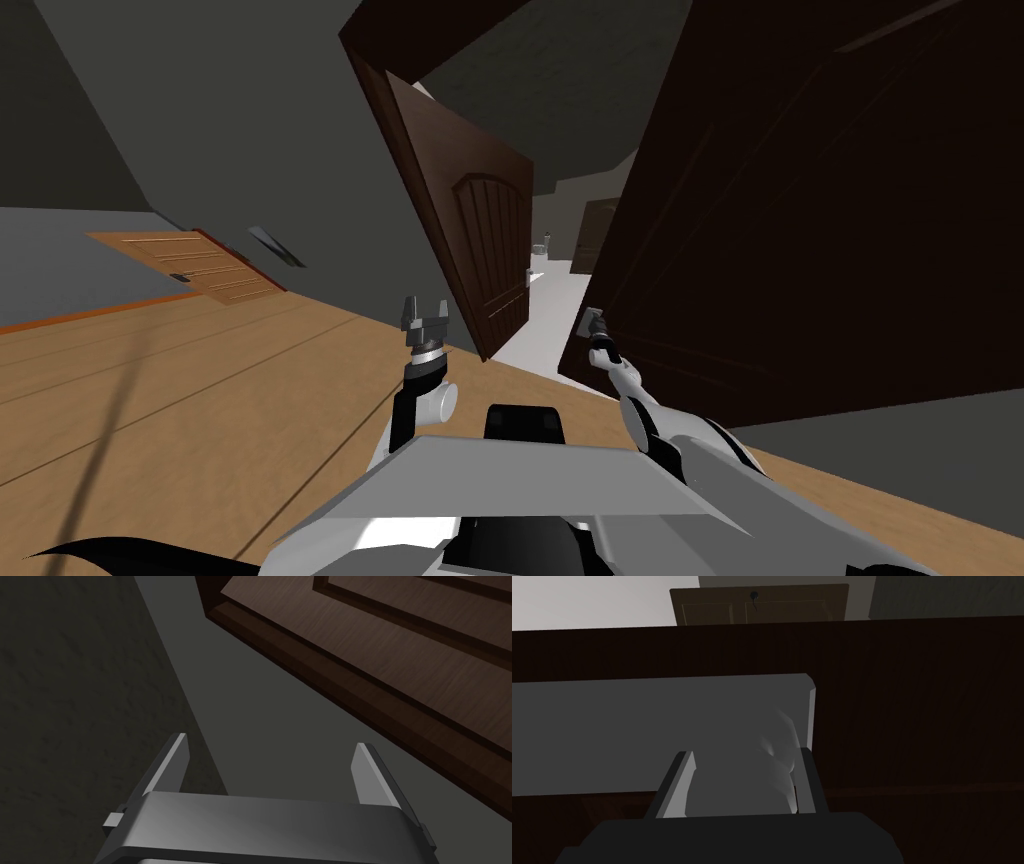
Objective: Push the door open
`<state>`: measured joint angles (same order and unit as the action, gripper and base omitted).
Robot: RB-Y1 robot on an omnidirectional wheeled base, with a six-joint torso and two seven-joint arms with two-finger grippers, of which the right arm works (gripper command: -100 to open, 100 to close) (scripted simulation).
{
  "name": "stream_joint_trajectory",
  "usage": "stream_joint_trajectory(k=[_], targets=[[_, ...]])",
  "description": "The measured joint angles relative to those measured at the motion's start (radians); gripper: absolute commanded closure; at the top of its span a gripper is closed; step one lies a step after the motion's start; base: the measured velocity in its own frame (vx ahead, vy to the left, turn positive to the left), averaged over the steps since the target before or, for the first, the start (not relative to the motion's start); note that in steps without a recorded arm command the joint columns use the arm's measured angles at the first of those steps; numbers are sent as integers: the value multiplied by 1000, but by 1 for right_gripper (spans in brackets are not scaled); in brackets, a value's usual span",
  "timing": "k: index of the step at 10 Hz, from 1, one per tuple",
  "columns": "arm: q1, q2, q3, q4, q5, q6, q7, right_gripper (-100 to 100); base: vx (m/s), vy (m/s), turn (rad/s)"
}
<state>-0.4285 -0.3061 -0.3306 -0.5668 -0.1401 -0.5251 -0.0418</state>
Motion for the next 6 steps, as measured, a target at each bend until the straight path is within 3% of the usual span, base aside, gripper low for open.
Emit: stream_joint_trajectory(k=[1,3,4,5,6], targets=[[-21,-6,-14,40,-1,-16,8,100,88,-28,15],[-14,2,-40,17,-3,-15,26,100,93,-9,17],[-1,9,-56,-8,-4,0,38,100,130,-15,8],[0,15,-72,-11,-5,5,50,100,112,-16,0],[-13,15,-87,16,-6,-8,62,100,89,-15,6]])
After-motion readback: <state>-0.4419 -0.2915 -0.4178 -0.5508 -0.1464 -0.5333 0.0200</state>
